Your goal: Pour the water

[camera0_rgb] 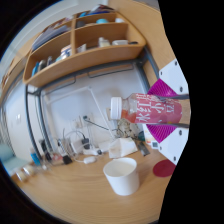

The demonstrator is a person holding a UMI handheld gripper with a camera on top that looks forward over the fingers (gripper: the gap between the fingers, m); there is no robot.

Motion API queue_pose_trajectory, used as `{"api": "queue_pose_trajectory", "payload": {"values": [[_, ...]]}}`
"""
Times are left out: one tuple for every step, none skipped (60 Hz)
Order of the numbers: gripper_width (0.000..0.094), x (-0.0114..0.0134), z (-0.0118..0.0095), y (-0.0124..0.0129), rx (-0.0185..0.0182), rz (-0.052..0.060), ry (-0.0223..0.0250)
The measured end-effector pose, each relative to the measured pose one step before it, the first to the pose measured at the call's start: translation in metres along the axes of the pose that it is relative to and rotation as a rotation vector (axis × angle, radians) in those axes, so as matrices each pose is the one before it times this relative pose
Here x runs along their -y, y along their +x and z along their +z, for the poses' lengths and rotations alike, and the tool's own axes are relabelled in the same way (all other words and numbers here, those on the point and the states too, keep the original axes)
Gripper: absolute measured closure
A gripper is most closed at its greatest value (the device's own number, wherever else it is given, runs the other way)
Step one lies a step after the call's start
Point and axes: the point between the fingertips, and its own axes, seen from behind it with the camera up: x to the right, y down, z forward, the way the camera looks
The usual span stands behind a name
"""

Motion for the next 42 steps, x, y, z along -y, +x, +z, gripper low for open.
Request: {"api": "queue_pose_trajectory", "payload": {"values": [[0.0609,-0.00168,0.00002,-0.00089,0.00656,0.0628,-0.00233],[0.0594,-0.00013,0.00069,-0.00688,-0.01861,0.0613,-0.00766],[0.0593,-0.00295,0.00004,0.00505,0.02448,0.0558,0.00288],[0.0593,-0.00145,0.00072,0.00015,0.00968,0.0592,0.00238],[0.0594,-0.00090,0.00033,0.00014,0.00768,0.0617,0.00173],[0.0593,-0.00056,0.00057,-0.00091,0.00790,0.0597,0.00148],[0.0593,-0.00084,0.00028,-0.00138,0.00784,0.0585,0.00204],[0.0594,0.00049,0.00083,-0.00712,-0.00598,0.0610,0.00364],[0.0594,-0.00105,0.00087,-0.00153,0.00762,0.0590,0.00181],[0.0594,-0.00487,0.00173,0.00212,0.01267,0.0549,0.00380],[0.0594,-0.00369,0.00121,0.00029,0.01263,0.0519,-0.00378],[0.0594,-0.00354,0.00123,-0.00086,0.01060,0.0478,-0.00583],[0.0595,-0.00354,0.00113,-0.00006,0.01004,0.0440,-0.00404],[0.0595,-0.00291,0.00166,0.00037,0.00679,0.0425,-0.00079],[0.0595,-0.00328,0.00159,0.00041,0.00801,0.0415,0.00131],[0.0596,-0.00342,0.00219,-0.00775,-0.00902,0.0448,-0.00014],[0.0596,-0.00339,0.00214,0.00240,0.01732,0.0353,-0.00462],[0.0595,-0.00441,0.00170,-0.00146,0.00909,0.0342,-0.00407],[0.0594,-0.00253,0.00128,0.00031,0.01151,0.0353,-0.00220],[0.0597,-0.00206,0.00150,-0.00010,0.01177,0.0347,-0.00038],[0.0597,-0.00293,0.00178,-0.00085,0.01508,0.0327,-0.00170],[0.0595,-0.00333,0.00173,-0.00137,0.01590,0.0291,-0.00491],[0.0596,-0.00339,0.00175,-0.00081,0.01477,0.0248,-0.00597],[0.0595,-0.00278,0.00142,0.00008,0.01072,0.0234,-0.00416],[0.0594,-0.00300,0.00005,-0.00429,-0.00529,0.0272,0.00105],[0.0595,-0.00252,0.00196,0.00050,0.00779,0.0172,0.00463],[0.0595,-0.00101,0.00093,0.00044,0.00728,0.0120,0.00319],[0.0595,-0.00100,0.00108,0.00003,0.00767,0.0065,0.00303],[0.0596,-0.00115,0.00099,0.00088,0.00391,0.0041,0.00205],[0.0596,-0.00126,0.00124,0.00175,-0.00083,0.0030,0.00156],[0.0594,-0.00111,0.00107,0.00244,-0.00436,0.0012,0.00175],[0.0595,-0.00092,0.00117,0.00202,-0.00484,-0.0003,0.00322],[0.0595,-0.00113,0.00095,0.00161,-0.00406,-0.0029,0.00265],[0.0596,-0.00159,0.00078,0.00115,-0.00251,-0.0036,0.00121],[0.0595,-0.00156,0.00052,0.00083,-0.00202,-0.0023,0.00157],[0.0596,-0.00112,0.00043,0.00080,-0.00140,-0.0002,0.00337],[0.0596,-0.00165,-0.00208,-0.00214,-0.00573,0.0031,0.00210],[0.0591,-0.00198,0.00063,0.00014,0.00427,0.0019,-0.00149],[0.0590,0.00209,-0.00024,0.00013,0.00243,0.0034,0.01341],[0.0590,-0.00004,0.00028,0.00028,0.00092,0.0046,0.00507],[0.0590,-0.00040,-0.00046,0.00063,-0.00033,0.0057,0.00142],[0.0591,0.00036,-0.00030,0.00076,-0.00105,0.0067,0.00394]]}}
